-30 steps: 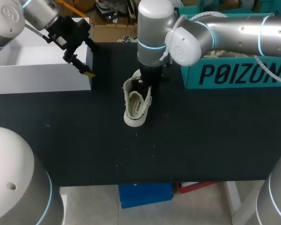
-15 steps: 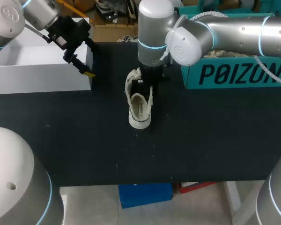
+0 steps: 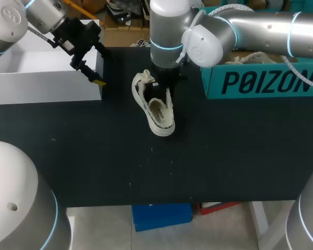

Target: Take the shoe out of the shoebox, open the shoe tongue, remove and reinsert the insole, then place the shoe into the shoebox

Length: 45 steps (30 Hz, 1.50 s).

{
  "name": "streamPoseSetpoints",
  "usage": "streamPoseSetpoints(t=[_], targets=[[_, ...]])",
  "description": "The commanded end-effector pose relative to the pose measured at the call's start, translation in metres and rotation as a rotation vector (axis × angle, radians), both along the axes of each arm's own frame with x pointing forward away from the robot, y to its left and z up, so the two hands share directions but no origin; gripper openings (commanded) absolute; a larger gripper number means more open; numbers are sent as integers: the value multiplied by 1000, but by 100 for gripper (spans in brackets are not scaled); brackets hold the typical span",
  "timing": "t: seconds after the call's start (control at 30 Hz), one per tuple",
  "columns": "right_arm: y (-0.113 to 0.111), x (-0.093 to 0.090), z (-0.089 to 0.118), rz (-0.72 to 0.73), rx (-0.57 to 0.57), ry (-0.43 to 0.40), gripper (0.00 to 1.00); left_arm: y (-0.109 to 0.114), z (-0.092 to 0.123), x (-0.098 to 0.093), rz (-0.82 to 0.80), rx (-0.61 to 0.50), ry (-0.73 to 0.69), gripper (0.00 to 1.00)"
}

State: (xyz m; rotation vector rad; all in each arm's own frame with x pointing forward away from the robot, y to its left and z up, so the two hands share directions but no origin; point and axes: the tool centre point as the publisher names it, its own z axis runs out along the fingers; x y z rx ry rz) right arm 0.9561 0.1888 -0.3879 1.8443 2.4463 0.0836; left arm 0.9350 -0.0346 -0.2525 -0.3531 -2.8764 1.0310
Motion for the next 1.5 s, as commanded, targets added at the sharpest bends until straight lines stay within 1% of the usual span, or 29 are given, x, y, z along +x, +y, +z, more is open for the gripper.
streamPoseSetpoints(t=[0.03, 0.07, 0.17, 0.2, 0.3, 0.4, 0.53, 0.6, 0.67, 0.77, 0.8, 1.5], targets=[[-17, 3, 71, 102, -37, -45, 0, 0, 0, -1, 1, 4, -1, 100], [-19, 6, 83, 149, -47, -65, 0, 0, 0, -1, 1, 4, -1, 100], [-27, 13, 119, 361, -104, -123, 0, 0, 0, -1, 1, 4, -1, 100], [-30, 14, 131, 450, -135, -130, 0, 0, 0, -1, 1, 4, -1, 100], [-42, 20, 164, 640, -157, -135, 0, 0, 0, -1, 1, 4, -1, 100], [-55, 27, 198, 812, -146, -137, 0, 0, 0, -1, 1, 4, -1, 100], [-74, 37, 236, 1033, -111, -130, 0, 0, 0, -1, 1, 4, -1, 100], [-91, 44, 251, 1136, -84, -119, 0, 0, 0, -1, 1, 4, -1, 100], [-112, 51, 261, 1256, -75, -100, 0, 0, 0, -1, 1, 4, -1, 100], [-145, 65, 270, 1427, -116, -77, 0, 0, 0, -1, 1, 4, -1, 100], [-154, 71, 272, 1452, -129, -86, 0, 0, 0, -1, 1, 4, -1, 100], [-154, 71, 272, 1452, -129, -86, 0, 0, 0, -1, 1, 4, -1, 100]])
